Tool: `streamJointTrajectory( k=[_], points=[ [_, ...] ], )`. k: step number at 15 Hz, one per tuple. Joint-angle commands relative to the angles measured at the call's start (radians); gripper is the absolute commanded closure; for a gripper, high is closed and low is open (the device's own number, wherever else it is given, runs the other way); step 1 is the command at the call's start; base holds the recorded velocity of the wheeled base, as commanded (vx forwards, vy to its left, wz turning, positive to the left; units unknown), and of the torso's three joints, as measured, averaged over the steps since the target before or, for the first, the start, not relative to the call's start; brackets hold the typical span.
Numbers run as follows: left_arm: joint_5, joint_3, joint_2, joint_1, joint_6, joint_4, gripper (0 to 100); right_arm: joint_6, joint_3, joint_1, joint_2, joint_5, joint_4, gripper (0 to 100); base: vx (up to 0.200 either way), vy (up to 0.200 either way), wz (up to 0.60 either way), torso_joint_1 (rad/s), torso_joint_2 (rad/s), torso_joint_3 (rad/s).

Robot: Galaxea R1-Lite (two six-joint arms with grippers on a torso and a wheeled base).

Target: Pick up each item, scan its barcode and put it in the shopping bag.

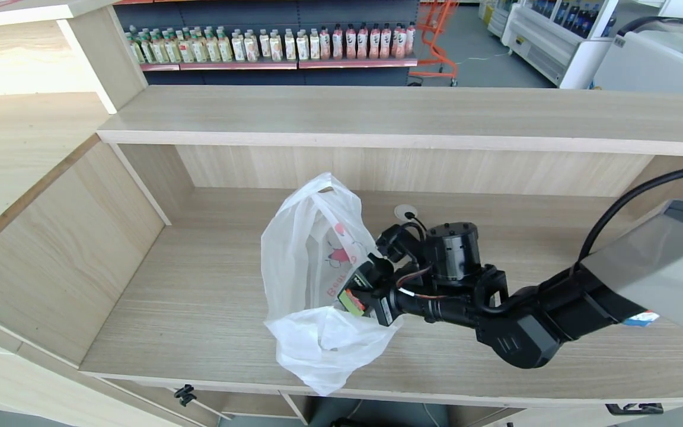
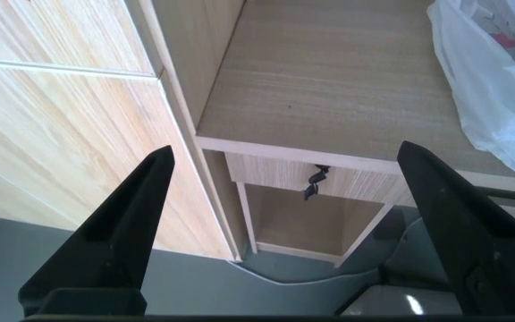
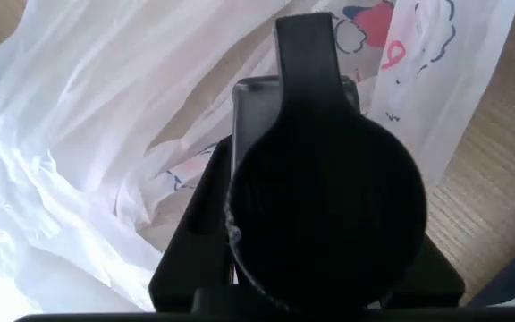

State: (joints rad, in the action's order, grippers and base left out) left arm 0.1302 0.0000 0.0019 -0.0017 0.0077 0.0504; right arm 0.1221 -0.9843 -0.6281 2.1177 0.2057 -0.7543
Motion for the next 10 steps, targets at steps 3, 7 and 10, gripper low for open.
streamJointTrajectory(
  k=[3,7,10],
  points=[
    [0.000,0.000,0.000,0.000,0.000,0.000,0,0.073,-0.010,0.008,0.030,0.001,0.000,0,0.000,0.000,0.00,0.000,0.00,0.000],
    [0.000,0.000,0.000,0.000,0.000,0.000,0,-0.185,-0.025,0.005,-0.077,0.009,0.006,0,0.000,0.000,0.00,0.000,0.00,0.000],
    [0.000,0.000,0.000,0.000,0.000,0.000,0,-0.449,0.027,0.027,-0.251,0.007,0.056,0,0.000,0.000,0.00,0.000,0.00,0.000]
  ],
)
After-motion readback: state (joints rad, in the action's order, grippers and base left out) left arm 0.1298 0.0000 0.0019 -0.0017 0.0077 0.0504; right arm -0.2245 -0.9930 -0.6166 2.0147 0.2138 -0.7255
